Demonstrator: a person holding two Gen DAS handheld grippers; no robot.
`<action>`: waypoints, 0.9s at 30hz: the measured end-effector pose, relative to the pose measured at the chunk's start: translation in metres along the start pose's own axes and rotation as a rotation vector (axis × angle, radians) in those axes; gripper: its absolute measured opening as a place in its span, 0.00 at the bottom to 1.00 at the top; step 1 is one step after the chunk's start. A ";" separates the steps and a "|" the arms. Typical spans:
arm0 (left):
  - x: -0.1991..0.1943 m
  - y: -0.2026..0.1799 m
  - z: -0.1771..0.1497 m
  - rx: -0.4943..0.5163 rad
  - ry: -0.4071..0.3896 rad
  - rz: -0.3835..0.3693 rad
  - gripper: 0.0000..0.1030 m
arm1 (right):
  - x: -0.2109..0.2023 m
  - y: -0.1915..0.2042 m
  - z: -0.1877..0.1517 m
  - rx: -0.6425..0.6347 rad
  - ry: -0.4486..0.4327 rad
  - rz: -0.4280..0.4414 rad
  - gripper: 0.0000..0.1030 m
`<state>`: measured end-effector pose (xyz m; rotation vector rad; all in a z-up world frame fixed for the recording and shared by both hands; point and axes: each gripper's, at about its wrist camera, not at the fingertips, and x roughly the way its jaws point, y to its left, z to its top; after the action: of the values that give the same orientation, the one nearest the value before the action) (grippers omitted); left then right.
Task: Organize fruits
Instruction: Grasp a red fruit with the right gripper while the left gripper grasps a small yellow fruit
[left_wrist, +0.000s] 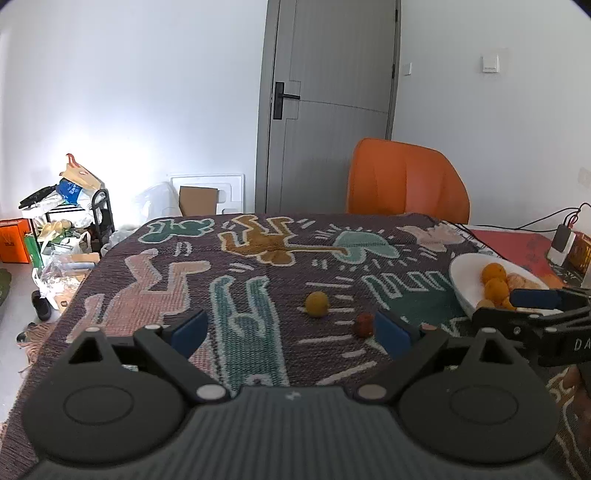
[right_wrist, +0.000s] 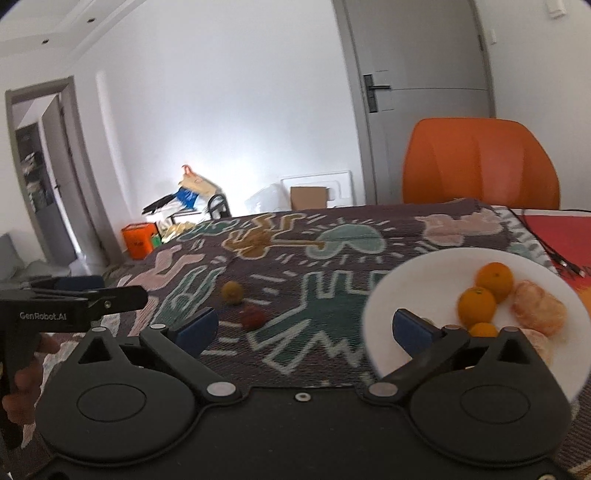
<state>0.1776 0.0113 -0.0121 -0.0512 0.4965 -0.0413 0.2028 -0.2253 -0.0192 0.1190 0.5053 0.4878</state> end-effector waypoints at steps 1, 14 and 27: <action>0.000 0.002 -0.001 0.000 0.003 -0.002 0.93 | 0.002 0.003 0.000 -0.010 0.006 0.008 1.00; 0.006 0.030 -0.003 -0.034 0.022 0.014 0.93 | 0.045 0.027 0.005 -0.068 0.109 0.072 0.83; 0.017 0.050 -0.004 -0.074 0.026 0.030 0.92 | 0.086 0.035 0.008 -0.109 0.174 0.071 0.58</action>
<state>0.1926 0.0605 -0.0264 -0.1162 0.5244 0.0054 0.2579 -0.1537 -0.0414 -0.0104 0.6455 0.5972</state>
